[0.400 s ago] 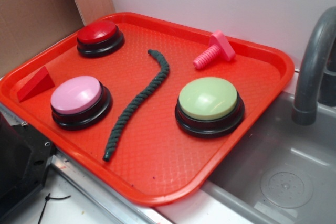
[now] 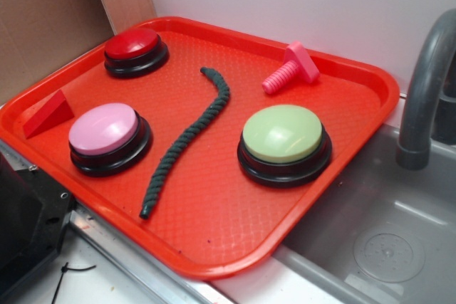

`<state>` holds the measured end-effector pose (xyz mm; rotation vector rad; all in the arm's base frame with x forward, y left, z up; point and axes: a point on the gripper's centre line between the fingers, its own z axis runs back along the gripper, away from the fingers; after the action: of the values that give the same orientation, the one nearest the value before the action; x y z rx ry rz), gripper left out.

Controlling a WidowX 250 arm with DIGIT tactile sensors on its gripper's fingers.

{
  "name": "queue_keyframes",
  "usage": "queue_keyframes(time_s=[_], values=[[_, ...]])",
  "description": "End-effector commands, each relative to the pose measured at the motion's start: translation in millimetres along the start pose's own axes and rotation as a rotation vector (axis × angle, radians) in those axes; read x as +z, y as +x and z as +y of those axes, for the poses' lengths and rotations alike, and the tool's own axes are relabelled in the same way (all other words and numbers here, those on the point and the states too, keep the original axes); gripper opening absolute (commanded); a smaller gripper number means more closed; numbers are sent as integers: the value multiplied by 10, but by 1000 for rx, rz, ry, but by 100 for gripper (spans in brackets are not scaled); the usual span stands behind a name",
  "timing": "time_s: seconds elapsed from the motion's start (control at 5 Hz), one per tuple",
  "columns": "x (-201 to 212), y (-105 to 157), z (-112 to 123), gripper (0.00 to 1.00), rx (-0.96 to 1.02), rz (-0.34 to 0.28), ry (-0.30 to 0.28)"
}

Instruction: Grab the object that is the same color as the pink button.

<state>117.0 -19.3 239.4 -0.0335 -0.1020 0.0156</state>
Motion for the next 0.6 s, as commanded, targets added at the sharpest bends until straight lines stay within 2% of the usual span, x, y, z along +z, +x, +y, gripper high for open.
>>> queue_keyframes(time_s=[0.0,0.2,0.4], values=[[-128,240,67,100,-27,-36,3],[-274,410,107,100,-49,-27,-7],[-415,574,122,100,-3,-56,40]])
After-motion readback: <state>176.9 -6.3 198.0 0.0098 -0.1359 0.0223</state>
